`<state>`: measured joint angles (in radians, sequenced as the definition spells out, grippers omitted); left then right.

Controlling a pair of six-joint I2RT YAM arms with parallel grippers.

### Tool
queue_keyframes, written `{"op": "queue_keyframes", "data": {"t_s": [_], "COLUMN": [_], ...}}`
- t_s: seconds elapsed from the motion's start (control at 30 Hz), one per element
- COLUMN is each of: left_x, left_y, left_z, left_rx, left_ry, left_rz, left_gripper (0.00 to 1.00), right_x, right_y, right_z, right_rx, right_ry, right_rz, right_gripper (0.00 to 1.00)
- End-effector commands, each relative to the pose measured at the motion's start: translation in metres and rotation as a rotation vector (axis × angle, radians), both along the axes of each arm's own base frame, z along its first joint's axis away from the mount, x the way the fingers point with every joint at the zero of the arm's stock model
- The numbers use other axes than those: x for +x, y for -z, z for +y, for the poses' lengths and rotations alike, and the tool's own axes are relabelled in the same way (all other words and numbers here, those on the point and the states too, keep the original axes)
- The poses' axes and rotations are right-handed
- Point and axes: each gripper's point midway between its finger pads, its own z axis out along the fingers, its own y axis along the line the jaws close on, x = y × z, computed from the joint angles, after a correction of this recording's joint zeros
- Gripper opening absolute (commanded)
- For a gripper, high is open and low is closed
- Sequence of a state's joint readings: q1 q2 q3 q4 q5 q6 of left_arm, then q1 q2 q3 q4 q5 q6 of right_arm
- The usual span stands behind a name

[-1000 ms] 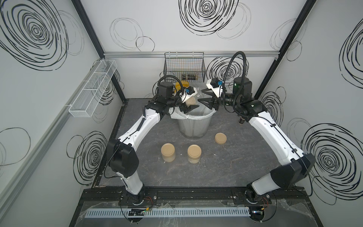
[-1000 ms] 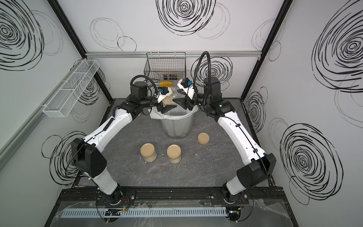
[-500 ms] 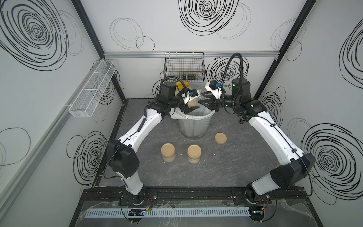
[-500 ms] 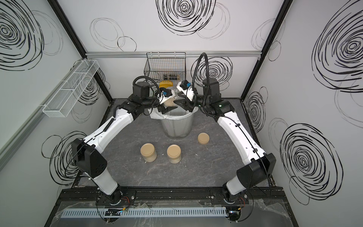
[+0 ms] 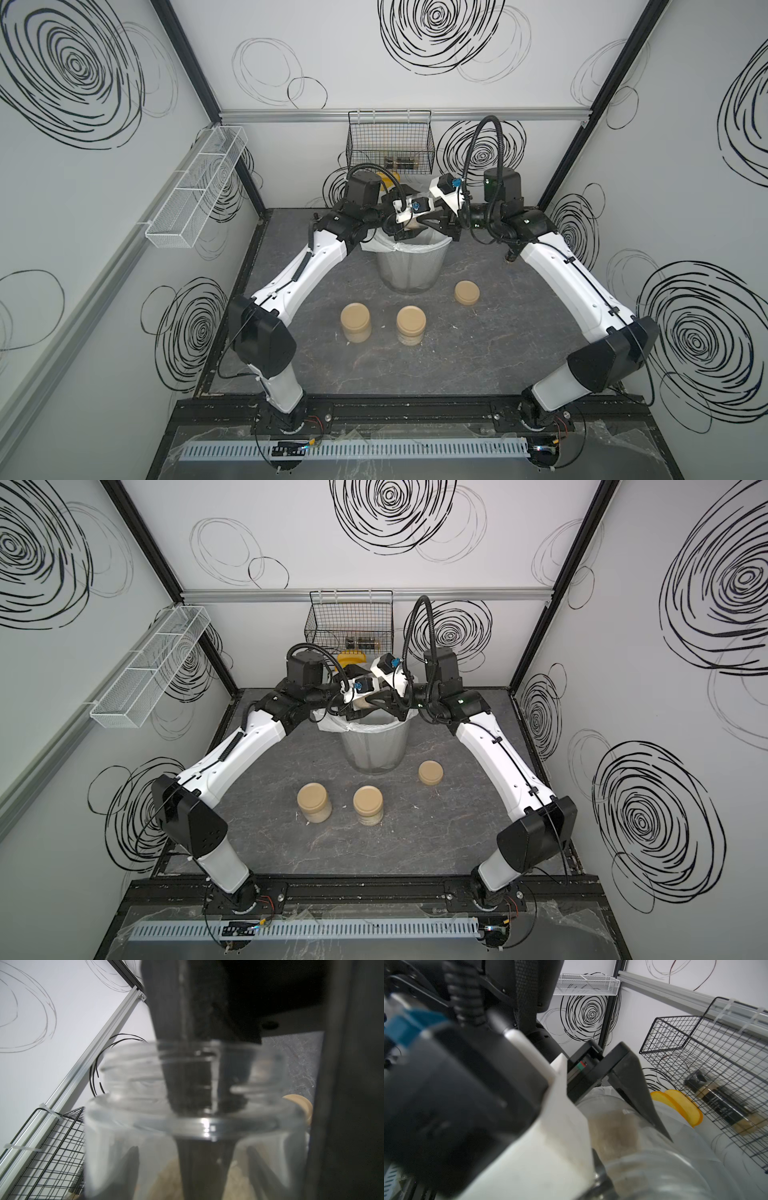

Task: Empty moldy rice from jars
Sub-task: Pour the moldy rice from the jar into the trash bin.

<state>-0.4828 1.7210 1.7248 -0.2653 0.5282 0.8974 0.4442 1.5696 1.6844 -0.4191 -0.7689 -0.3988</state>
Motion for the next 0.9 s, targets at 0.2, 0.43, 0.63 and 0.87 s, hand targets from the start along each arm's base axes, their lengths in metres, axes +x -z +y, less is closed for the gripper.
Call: {"op": "queue_keyframes", "data": {"t_s": [0.2,0.43,0.63,0.87], "left_x": [-0.004,0.002,0.008,0.001], "left_y": [-0.069,-0.063,-0.059,-0.068], "left_z": [0.014,0.031,0.044,0.044], "left_rx": [-0.138,-0.094,-0.046,0.03], "left_ry": [-0.08,-0.153,-0.224,-0.278], "left_rz": [-0.191,-0.248,-0.314,-0.458], "left_gripper": [0.96,0.96,0.96,0.96], "right_x": [0.004,0.022,0.026,0.04], "right_y": [-0.019,-0.035,-0.05,-0.038], "right_z": [0.005,-0.009,-0.019,-0.019], "right_rx": [0.04,0.113,0.192,0.179], "right_ry": [0.001,0.072,0.06,0.108], "right_rz": [-0.059,-0.043,-0.019,0.023], "right_gripper": [0.0,0.0,0.0,0.0]}}
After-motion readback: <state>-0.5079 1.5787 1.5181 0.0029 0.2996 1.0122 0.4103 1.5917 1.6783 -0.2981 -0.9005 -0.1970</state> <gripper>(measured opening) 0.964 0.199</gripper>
